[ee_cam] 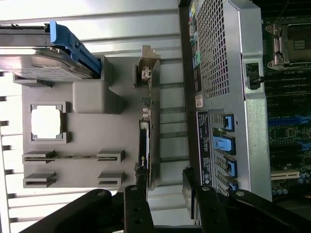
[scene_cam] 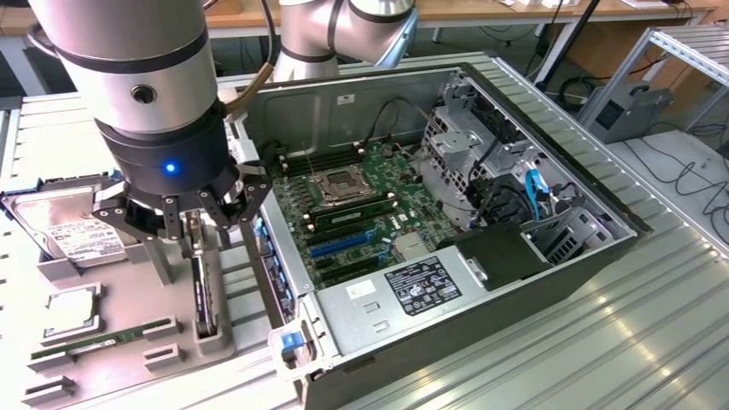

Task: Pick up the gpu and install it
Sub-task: 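Pick up the gpu and move the gpu toward the slot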

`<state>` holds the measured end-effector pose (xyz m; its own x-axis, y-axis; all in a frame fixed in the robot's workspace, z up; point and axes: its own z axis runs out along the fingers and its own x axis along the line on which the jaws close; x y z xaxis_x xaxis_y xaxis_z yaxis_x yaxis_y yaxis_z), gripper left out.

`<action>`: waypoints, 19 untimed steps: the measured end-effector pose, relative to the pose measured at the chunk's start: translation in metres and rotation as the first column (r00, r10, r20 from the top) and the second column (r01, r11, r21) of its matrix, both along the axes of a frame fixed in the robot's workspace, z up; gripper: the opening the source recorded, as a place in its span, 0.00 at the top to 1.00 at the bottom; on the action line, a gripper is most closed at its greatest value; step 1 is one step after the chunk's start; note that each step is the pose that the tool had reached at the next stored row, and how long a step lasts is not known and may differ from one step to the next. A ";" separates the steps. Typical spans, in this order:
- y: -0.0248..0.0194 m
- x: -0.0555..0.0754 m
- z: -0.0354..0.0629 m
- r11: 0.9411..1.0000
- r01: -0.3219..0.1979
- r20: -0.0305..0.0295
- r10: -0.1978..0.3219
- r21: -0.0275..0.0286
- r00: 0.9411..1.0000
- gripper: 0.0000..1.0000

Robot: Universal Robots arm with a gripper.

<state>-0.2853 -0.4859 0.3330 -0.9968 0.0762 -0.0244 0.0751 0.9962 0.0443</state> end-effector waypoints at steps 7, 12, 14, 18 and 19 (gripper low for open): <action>0.0000 0.000 -0.0021 1.000 0.000 0.000 0.000 0.000 1.000 0.58; 0.0000 0.000 -0.0038 1.000 0.000 0.000 0.000 0.000 1.000 0.58; 0.0000 0.000 -0.0044 1.000 0.000 0.000 0.000 0.000 1.000 0.58; 0.0000 0.000 -0.0054 1.000 0.000 0.000 0.000 0.000 1.000 0.58; 0.0000 0.000 -0.0057 1.000 0.000 0.000 0.000 0.000 1.000 0.58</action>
<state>-0.2853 -0.4859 0.3273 -0.9968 0.0762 -0.0244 0.0751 0.9962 0.0443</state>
